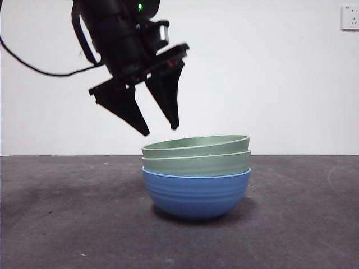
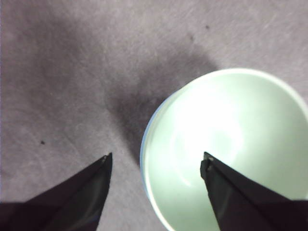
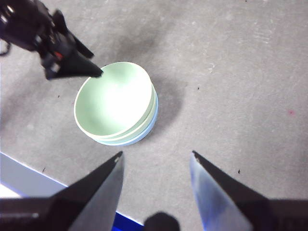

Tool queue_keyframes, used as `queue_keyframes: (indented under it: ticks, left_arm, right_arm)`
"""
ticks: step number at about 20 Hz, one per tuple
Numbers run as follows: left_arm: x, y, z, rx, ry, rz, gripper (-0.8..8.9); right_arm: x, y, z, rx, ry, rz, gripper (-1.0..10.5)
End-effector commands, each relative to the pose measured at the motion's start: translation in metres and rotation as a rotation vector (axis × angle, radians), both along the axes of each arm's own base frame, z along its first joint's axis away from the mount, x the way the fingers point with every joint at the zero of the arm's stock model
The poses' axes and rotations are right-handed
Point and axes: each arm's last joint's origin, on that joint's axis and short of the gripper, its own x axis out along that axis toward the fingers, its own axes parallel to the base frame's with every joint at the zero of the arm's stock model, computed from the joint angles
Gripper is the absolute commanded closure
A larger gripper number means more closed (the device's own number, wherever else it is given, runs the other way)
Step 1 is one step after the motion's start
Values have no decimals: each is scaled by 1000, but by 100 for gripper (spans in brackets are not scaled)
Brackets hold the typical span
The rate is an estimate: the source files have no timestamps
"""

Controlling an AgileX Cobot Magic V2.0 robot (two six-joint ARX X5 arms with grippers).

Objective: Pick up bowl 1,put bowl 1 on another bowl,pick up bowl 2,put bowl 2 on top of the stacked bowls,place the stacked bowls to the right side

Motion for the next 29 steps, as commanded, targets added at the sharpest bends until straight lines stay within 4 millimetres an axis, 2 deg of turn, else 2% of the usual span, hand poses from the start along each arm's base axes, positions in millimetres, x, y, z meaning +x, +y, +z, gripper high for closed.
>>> queue_keyframes:
  ticks: [1,2,3,6,9,11,13,17,21,25,28,29]
  left_arm:
    - [-6,4,28,-15,-24,-1,493]
    - [-10,6,44,-22,-38,-6,493]
    - [-16,11,64,-29,-65,-19,493]
    - [-37,26,121,-81,-167,-40,493]
    - [-69,49,174,-147,-281,-44,493]
    - [-93,66,199,-184,-356,-51,493]
    - [-116,83,214,-209,-418,-38,493]
    - [-150,106,230,-250,-477,-36,493]
    - [-164,117,234,-257,-488,-36,494]
    - [-171,122,234,-251,-478,-37,494]
    - [-172,122,233,-244,-469,-37,493]
    - [-172,122,233,-242,-468,-38,493]
  right_arm:
    - [6,4,-2,2,16,-5,590]
    - [10,6,-3,-3,26,-3,481]
    - [17,11,-5,-7,38,1,427]
    - [42,26,-14,-16,65,7,428]
    - [76,49,-34,22,153,52,428]
    - [99,64,-54,30,228,61,428]
    - [121,78,-79,33,316,58,428]
    - [149,95,-126,1,444,27,430]
    - [159,101,-151,-28,510,12,442]
    - [162,103,-163,-47,544,7,459]
    - [162,103,-164,-44,549,12,642]
    - [162,104,-163,-28,558,27,755]
